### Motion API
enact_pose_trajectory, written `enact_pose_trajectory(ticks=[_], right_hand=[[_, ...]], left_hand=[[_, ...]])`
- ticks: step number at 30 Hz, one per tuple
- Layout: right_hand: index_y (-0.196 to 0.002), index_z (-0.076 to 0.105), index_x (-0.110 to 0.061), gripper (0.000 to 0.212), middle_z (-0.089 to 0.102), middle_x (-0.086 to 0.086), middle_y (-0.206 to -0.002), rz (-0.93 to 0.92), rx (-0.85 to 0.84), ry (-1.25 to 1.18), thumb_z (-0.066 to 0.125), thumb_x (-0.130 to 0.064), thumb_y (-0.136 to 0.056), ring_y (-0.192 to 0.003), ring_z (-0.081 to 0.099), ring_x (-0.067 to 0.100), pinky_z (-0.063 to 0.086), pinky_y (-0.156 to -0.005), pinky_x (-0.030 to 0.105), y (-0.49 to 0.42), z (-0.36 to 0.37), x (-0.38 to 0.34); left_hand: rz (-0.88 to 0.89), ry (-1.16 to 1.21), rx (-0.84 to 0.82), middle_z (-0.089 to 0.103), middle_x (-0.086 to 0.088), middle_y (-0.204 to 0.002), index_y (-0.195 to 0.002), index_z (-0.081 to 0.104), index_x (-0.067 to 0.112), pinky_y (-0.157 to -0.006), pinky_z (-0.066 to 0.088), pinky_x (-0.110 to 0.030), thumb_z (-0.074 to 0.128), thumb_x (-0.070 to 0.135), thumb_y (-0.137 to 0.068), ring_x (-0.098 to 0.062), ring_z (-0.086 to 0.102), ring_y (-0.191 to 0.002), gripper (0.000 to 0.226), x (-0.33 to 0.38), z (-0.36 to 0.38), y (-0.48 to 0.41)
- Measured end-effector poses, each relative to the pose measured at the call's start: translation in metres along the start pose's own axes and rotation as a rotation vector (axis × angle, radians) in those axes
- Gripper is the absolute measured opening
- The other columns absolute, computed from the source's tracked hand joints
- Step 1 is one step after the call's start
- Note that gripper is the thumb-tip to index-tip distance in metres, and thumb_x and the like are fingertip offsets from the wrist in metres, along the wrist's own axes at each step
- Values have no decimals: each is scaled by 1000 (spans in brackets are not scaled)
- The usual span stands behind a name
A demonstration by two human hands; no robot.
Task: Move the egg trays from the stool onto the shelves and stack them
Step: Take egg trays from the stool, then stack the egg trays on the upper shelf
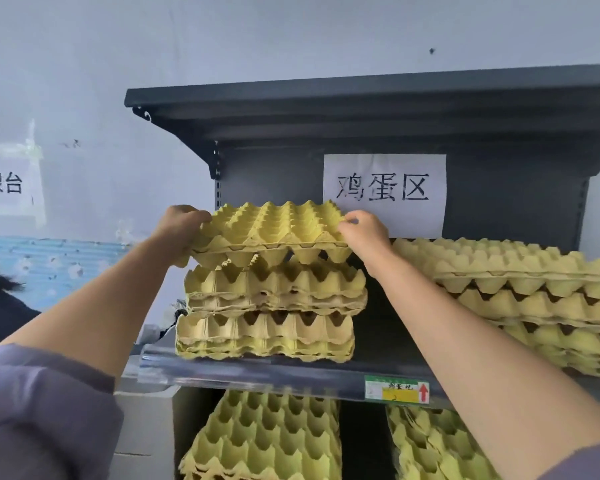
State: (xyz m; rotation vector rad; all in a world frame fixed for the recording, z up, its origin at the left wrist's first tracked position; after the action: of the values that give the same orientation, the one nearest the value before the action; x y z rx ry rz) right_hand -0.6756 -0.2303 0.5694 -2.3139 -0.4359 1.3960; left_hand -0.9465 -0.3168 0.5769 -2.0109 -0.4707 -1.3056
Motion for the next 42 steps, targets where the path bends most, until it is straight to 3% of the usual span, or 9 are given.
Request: enact_pose_trajectory(ticks=[4,6,7,10,14,16,21,29,42], right_hand=[[-106,63,0,30,65,14,-97,74,-16,61,55,-20,-85,-91,60,32,50,-88,41,-10,14,6],[-77,56,-12,12,50,5,-74,79,-58,131,52,-21,-85,-70,48,23,44,-69,31,-9,21,10],[-74,50,-15,12,46,3,-72,73,-67,150,51,-20,-85,-68,44,21,39,-66,30,-10,24,12],[-79,50,-20,7,47,3,-78,49,-54,149,52,-23,-85,-73,44,20,35,-67,29,-10,26,15],[-79,55,-8,18,56,13,-79,6,-21,186,54,-26,-85,-76,54,30,44,-71,32,-6,20,16],[-104,61,-2,31,66,15,-104,-37,13,268,52,-27,-89,-98,61,34,52,-85,42,-2,13,17],[-125,56,-19,33,58,2,-126,-157,95,446,46,-30,-95,-110,56,24,50,-85,36,14,-19,21],[-126,56,-22,33,58,2,-124,-251,244,648,43,-29,-97,-109,54,26,45,-76,32,61,-158,65],[-119,61,-20,31,61,7,-120,-81,281,901,44,-24,-94,-110,54,34,43,-78,34,158,-423,208]], left_hand=[[-46,-51,-113,45,-9,-67,-98,59,4,-49,31,-21,56,20,-89,-22,37,-48,19,-12,9,-13],[-58,-89,-163,47,-9,-71,-100,58,5,-48,33,-22,56,23,-89,-23,41,-51,21,-17,13,-14],[-53,-112,-175,49,-8,-74,-104,58,5,-50,40,-25,56,24,-90,-24,48,-56,23,-17,16,-13],[21,-223,-157,59,-13,-95,-112,61,4,-81,51,-40,56,26,-90,-31,59,-85,32,-18,18,-16],[179,-396,-64,64,-12,-103,-100,68,16,-86,52,-41,54,25,-84,-32,59,-91,22,-13,12,-14],[255,-505,-25,63,-7,-100,-98,66,23,-88,50,-42,51,25,-83,-32,58,-92,21,-6,16,-5],[480,-659,55,61,-5,-91,-93,63,19,-77,35,-35,44,18,-86,-28,48,-83,20,20,44,30],[690,-644,-64,59,0,-89,-96,59,21,-82,39,-37,41,22,-91,-21,49,-79,19,90,141,147],[868,-528,-389,66,-3,-95,-93,58,20,-65,44,-31,41,28,-90,-26,56,-82,19,167,365,367]])
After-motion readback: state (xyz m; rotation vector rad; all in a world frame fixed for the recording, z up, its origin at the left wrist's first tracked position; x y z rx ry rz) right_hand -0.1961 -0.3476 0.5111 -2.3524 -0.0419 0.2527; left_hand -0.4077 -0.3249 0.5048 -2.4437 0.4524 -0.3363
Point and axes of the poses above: each hand's wrist, its own y-axis away from the middle knuckle, its own z-axis out of the palm, x = y × z, the point moved 2 cm from there along -y, towards the middle knuckle
